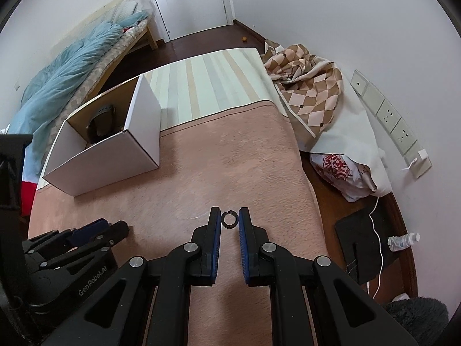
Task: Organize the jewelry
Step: 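Close the left tool on the other black ring while the right tool holds its ring, then carry both black rings into the white box and open both tools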
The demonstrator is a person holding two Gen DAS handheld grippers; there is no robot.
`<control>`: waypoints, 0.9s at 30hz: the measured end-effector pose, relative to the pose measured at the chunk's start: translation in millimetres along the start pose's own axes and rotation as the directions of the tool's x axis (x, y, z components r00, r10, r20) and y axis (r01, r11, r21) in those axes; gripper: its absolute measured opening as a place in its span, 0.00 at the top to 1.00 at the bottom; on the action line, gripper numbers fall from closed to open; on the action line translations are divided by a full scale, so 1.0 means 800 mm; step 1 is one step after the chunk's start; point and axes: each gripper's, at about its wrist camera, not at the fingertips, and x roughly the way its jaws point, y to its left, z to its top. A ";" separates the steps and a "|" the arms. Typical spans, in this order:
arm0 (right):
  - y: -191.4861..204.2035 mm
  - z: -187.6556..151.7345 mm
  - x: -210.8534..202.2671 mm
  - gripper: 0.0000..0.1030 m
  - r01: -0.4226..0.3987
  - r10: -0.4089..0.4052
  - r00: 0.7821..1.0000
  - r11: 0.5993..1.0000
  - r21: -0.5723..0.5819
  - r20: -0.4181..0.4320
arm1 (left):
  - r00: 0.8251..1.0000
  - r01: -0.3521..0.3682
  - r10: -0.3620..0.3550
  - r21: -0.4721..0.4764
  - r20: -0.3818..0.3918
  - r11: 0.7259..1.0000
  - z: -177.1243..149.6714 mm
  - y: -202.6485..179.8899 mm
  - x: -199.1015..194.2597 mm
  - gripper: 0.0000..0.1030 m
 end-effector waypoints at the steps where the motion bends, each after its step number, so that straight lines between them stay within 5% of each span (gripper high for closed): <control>1: -0.001 0.000 0.000 0.87 -0.001 0.001 1.000 1.000 0.005 -0.002 | 1.000 0.002 -0.002 0.002 0.002 1.000 -0.002 -0.002 0.000 0.90; 10: 0.001 0.007 -0.015 0.87 -0.019 0.019 1.000 1.000 0.006 0.017 | 0.998 0.047 -0.047 0.000 0.049 0.999 -0.002 -0.001 -0.024 0.90; 16: 0.029 0.041 -0.052 0.88 -0.111 0.112 0.992 0.993 -0.028 0.059 | 0.988 0.125 -0.121 -0.039 0.100 0.991 0.016 0.036 -0.082 0.90; 21: 0.084 0.098 -0.053 0.88 -0.206 0.211 0.976 0.974 -0.097 0.048 | 0.984 0.136 -0.126 -0.078 0.126 0.988 0.065 0.087 -0.117 0.90; 27: 0.145 0.156 -0.003 0.88 -0.230 0.225 0.973 0.959 -0.167 -0.049 | 0.990 0.123 -0.114 -0.117 0.080 0.985 0.125 0.138 -0.097 0.90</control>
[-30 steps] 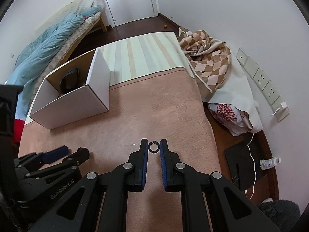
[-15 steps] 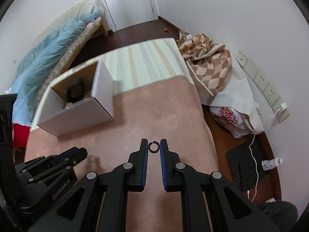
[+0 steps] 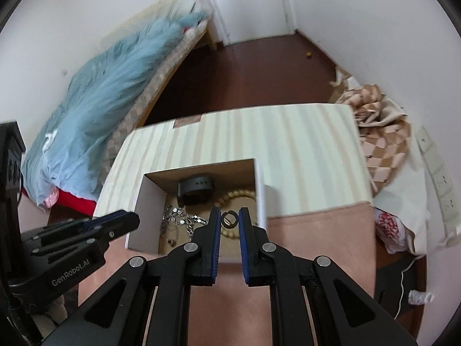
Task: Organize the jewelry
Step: 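Carry both black rings into the white box and open both tools, then lift both open tools up away from the box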
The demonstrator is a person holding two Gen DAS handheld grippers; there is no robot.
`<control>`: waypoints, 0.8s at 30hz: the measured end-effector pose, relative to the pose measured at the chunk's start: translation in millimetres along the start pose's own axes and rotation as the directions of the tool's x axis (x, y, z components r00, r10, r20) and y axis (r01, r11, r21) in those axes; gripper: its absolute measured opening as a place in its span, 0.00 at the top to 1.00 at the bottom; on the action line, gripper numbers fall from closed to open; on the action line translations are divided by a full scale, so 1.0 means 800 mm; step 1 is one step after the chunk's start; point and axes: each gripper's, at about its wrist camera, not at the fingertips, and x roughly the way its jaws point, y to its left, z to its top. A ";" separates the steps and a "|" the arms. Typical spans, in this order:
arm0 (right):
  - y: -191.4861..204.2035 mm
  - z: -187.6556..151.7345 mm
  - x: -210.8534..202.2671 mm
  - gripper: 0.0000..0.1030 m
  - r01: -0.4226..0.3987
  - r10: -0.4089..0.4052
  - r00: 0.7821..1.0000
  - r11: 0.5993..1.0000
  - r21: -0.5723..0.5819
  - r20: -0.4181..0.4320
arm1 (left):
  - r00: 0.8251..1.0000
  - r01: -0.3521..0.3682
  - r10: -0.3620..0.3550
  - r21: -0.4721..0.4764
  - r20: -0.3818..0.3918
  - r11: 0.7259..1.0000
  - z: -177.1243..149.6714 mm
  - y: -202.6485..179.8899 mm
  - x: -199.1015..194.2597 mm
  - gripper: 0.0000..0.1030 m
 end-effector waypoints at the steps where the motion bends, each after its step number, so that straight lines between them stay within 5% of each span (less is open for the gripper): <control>1: 0.002 0.007 0.008 0.88 0.002 -0.002 1.000 1.000 0.000 -0.010 | 1.000 0.002 -0.002 -0.006 -0.012 1.000 0.006 0.004 0.006 0.90; 7: 0.005 0.040 0.061 0.86 0.021 -0.024 0.988 1.000 -0.018 -0.156 | 0.997 -0.013 0.011 -0.028 -0.075 1.000 0.031 0.019 0.027 0.89; 9: 0.003 0.044 0.066 0.79 0.024 -0.027 0.984 1.000 -0.020 -0.178 | 0.996 -0.038 0.035 -0.030 -0.076 0.999 0.035 0.022 0.028 0.85; 11: -0.001 0.044 0.065 0.64 0.034 -0.036 0.983 0.999 -0.017 -0.179 | 0.996 -0.061 0.059 -0.031 -0.064 0.998 0.039 0.027 0.024 0.70; 13: -0.003 0.043 0.062 0.63 0.037 -0.039 0.984 0.999 -0.014 -0.175 | 0.996 -0.074 0.072 -0.043 -0.052 0.996 0.041 0.032 0.019 0.40; 18: -0.003 0.036 0.041 0.58 0.073 -0.076 0.984 0.997 -0.025 -0.160 | 0.994 -0.112 0.111 -0.063 -0.022 0.992 0.040 0.042 -0.002 0.39; 24: -0.001 0.016 0.013 0.23 0.178 -0.185 0.974 0.982 -0.063 -0.130 | 0.987 -0.157 0.159 -0.092 0.015 0.983 0.016 0.048 -0.029 0.17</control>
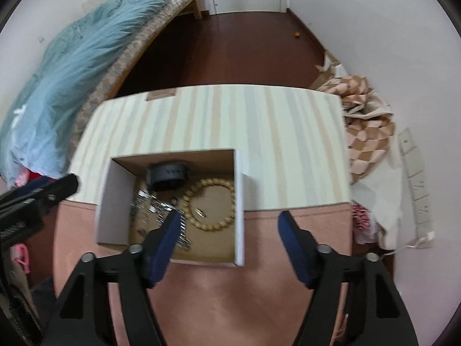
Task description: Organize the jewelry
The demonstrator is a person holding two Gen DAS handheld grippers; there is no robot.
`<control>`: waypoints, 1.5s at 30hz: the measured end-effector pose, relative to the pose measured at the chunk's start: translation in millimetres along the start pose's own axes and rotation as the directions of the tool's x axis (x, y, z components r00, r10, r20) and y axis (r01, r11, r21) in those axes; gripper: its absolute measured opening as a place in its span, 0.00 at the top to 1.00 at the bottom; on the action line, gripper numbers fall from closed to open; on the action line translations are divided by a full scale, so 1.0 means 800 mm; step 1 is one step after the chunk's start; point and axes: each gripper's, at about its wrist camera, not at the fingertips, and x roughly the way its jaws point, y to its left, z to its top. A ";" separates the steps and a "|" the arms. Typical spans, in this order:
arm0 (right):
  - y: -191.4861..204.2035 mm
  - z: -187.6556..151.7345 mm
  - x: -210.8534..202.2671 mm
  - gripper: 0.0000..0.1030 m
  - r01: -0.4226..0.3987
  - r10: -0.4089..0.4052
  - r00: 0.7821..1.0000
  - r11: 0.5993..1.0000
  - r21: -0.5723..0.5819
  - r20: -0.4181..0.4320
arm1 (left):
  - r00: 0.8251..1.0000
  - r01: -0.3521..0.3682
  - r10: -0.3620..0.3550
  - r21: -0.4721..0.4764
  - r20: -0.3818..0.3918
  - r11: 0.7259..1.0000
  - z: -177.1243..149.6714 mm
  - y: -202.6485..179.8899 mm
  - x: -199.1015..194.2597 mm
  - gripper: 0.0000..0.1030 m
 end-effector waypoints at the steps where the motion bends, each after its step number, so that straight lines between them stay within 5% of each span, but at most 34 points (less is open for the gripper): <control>1: -0.001 -0.006 -0.004 0.14 0.021 -0.021 1.000 1.000 -0.004 0.002 | 1.000 -0.014 0.014 0.000 0.006 1.000 -0.006 0.001 -0.003 0.12; 4: -0.002 -0.019 -0.011 0.03 0.065 -0.065 0.998 0.998 -0.018 0.000 | 0.999 -0.048 0.048 -0.002 0.022 0.999 -0.024 0.003 -0.012 0.00; 9: 0.002 -0.041 -0.031 0.03 0.099 -0.099 0.995 0.995 -0.025 0.015 | 0.993 -0.098 0.098 0.006 0.060 0.995 -0.051 -0.001 -0.036 0.00; 17: 0.005 -0.066 -0.107 0.02 0.118 -0.116 0.988 0.993 -0.008 0.098 | 0.988 -0.083 0.080 0.014 0.131 0.996 -0.077 -0.013 -0.108 0.00; 29: 0.020 -0.114 -0.274 0.02 0.108 -0.101 0.950 0.994 -0.007 0.296 | 0.954 -0.104 0.099 0.000 0.282 0.995 -0.120 -0.025 -0.253 0.00; 45: 0.034 -0.154 -0.396 0.02 0.095 -0.081 0.908 0.995 -0.014 0.410 | 0.945 -0.071 0.067 0.002 0.319 0.997 -0.157 -0.029 -0.340 0.00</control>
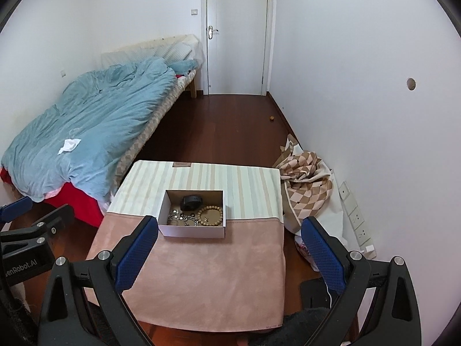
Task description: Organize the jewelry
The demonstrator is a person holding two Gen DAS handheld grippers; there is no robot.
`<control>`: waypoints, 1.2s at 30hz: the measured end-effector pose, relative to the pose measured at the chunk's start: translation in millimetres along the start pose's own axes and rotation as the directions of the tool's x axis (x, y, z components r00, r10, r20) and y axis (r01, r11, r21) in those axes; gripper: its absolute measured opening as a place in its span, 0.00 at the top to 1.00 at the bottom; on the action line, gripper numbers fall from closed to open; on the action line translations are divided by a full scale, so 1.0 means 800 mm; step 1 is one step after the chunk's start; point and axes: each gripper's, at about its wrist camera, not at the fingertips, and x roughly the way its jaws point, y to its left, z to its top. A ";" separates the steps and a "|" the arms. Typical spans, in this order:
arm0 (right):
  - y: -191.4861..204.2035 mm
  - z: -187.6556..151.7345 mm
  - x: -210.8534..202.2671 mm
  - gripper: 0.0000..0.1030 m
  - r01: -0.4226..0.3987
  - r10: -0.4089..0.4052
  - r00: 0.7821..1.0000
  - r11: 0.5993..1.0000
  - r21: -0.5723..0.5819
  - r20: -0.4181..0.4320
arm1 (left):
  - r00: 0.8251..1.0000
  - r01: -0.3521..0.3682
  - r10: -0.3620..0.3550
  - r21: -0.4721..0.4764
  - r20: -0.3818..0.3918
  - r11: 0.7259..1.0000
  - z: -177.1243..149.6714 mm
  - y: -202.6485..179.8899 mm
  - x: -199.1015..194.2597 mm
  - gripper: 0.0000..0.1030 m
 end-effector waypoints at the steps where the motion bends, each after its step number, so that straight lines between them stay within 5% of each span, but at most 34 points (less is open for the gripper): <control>1: 0.000 0.001 -0.003 0.02 -0.002 0.002 1.000 1.000 0.000 0.001 | 1.000 0.000 0.000 0.001 0.002 1.000 0.000 -0.001 -0.002 0.00; 13: -0.002 0.015 0.019 0.02 0.012 -0.012 1.000 1.000 0.014 -0.027 | 0.998 -0.021 0.020 0.000 -0.058 1.000 0.014 -0.012 0.028 0.00; 36: -0.003 0.050 0.149 0.00 0.055 -0.054 0.986 0.998 0.001 -0.161 | 0.980 -0.054 0.052 -0.004 -0.190 0.999 0.052 -0.020 0.129 0.00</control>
